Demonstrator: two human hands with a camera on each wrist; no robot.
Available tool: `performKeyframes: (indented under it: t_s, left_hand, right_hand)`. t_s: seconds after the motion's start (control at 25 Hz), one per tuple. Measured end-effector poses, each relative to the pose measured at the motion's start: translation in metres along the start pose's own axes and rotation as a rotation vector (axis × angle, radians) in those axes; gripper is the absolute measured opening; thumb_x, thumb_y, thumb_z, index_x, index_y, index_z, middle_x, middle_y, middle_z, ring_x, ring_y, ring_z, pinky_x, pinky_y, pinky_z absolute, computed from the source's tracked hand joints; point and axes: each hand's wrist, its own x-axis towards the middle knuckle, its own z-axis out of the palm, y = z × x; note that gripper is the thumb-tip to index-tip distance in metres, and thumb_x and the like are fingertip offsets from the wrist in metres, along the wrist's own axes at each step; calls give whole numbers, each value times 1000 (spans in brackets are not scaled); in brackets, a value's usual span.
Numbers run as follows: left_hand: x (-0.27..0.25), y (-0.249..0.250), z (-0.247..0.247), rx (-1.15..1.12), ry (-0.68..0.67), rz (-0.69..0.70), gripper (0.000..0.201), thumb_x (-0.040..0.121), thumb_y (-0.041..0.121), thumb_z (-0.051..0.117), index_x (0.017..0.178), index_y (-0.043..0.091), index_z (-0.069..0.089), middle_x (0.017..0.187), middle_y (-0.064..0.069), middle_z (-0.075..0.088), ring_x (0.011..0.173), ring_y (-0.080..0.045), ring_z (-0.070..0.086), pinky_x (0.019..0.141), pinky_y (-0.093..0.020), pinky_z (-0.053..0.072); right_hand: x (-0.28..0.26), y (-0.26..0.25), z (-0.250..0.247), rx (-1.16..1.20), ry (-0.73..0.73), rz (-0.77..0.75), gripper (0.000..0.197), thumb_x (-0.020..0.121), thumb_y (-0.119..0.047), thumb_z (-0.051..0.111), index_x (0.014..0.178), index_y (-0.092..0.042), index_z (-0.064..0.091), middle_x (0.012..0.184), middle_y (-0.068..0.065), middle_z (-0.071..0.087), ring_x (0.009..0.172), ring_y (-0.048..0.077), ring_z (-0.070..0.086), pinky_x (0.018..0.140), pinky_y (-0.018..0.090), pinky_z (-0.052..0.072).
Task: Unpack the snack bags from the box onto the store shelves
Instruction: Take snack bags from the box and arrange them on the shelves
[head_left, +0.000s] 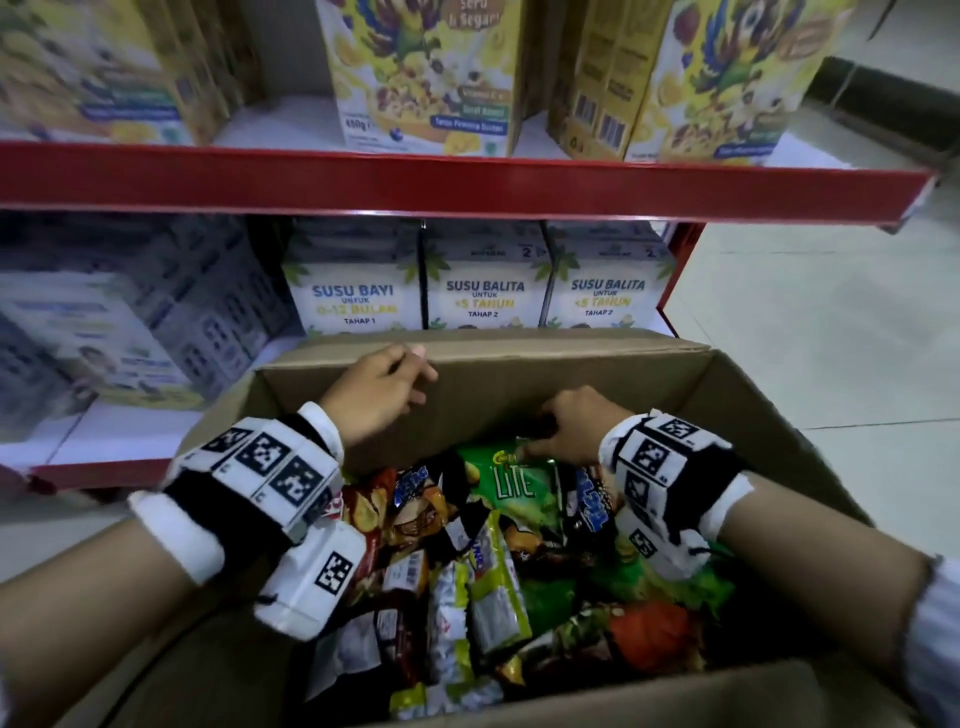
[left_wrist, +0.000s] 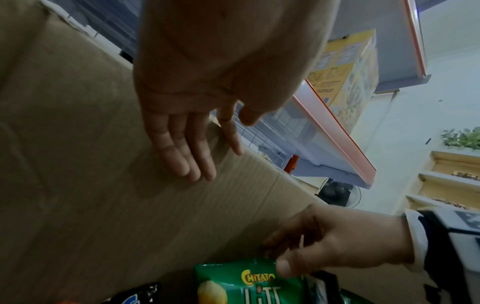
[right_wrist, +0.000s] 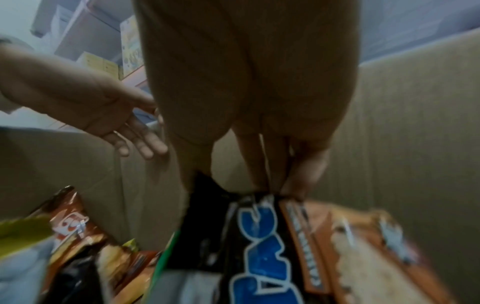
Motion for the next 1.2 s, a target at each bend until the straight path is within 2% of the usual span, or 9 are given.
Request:
performKeyframes:
  t_s: [0.12, 0.24, 0.36, 0.48, 0.6, 0.8, 0.92, 1.08, 1.2]
  left_hand:
    - [-4, 1, 1, 1, -24, 13, 29, 101, 34, 35, 92, 16, 55, 83, 3, 59, 71, -6, 55, 42, -4, 39]
    - [-9, 17, -3, 61, -75, 9, 36, 94, 51, 41, 90, 20, 58, 93, -1, 64, 81, -13, 61, 66, -18, 49]
    - [-27, 36, 0, -41, -134, 83, 78, 54, 89, 49, 94, 23, 62, 102, 3, 68, 97, -15, 65, 90, -32, 49]
    - [-42, 51, 16, -320, -269, 177, 70, 59, 78, 62, 98, 21, 68, 104, -3, 73, 100, -23, 68, 95, -43, 51]
    - [-45, 58, 25, -395, -131, 254, 56, 67, 63, 63, 101, 19, 66, 99, -1, 75, 93, -19, 71, 92, -46, 53]
    - [-42, 48, 32, -303, -65, 302, 62, 62, 64, 61, 102, 16, 64, 91, 2, 75, 85, -10, 71, 77, -27, 54]
    - [-35, 38, 28, -293, 58, 261, 50, 65, 60, 60, 92, 19, 64, 71, 14, 71, 67, 7, 65, 60, -9, 45]
    - [-30, 28, 20, -290, 102, 222, 45, 70, 56, 59, 94, 18, 66, 77, 12, 72, 71, 6, 65, 64, -13, 46]
    - [-31, 23, 19, -274, 78, 204, 50, 74, 56, 57, 102, 16, 65, 90, 4, 72, 87, -8, 67, 81, -25, 50]
  right_hand:
    - [-10, 0, 7, -11, -33, 0, 62, 72, -51, 75, 125, -22, 60, 126, 5, 60, 114, 24, 56, 96, 27, 44]
    - [-29, 10, -19, 258, 39, -36, 51, 72, -38, 80, 117, -19, 66, 112, -4, 64, 88, 12, 61, 74, 11, 42]
    - [-52, 18, -67, 692, 181, -173, 34, 70, -29, 80, 98, -11, 71, 88, -7, 65, 76, 6, 61, 75, 20, 46]
    - [-74, 12, -97, 960, 229, -314, 32, 60, -30, 77, 86, -13, 71, 77, -9, 71, 69, 5, 66, 66, 18, 52]
    - [-82, 4, -104, 1044, 218, -397, 28, 61, -29, 76, 86, -21, 67, 75, -8, 71, 62, 9, 67, 56, 19, 53]
    - [-84, 14, -92, 941, 203, -344, 28, 73, -41, 68, 95, -25, 66, 89, -5, 73, 82, 11, 70, 69, 21, 54]
    - [-71, 37, -75, 967, 143, -103, 41, 89, -49, 46, 108, -16, 61, 106, 13, 68, 96, 32, 68, 82, 41, 56]
    - [-58, 78, -37, 112, -112, 163, 51, 83, -53, 62, 117, -14, 63, 113, 1, 66, 103, 22, 62, 97, 37, 47]
    - [-56, 85, -9, -93, -358, 269, 72, 66, -53, 79, 125, -17, 59, 125, 0, 62, 111, 20, 59, 97, 34, 47]
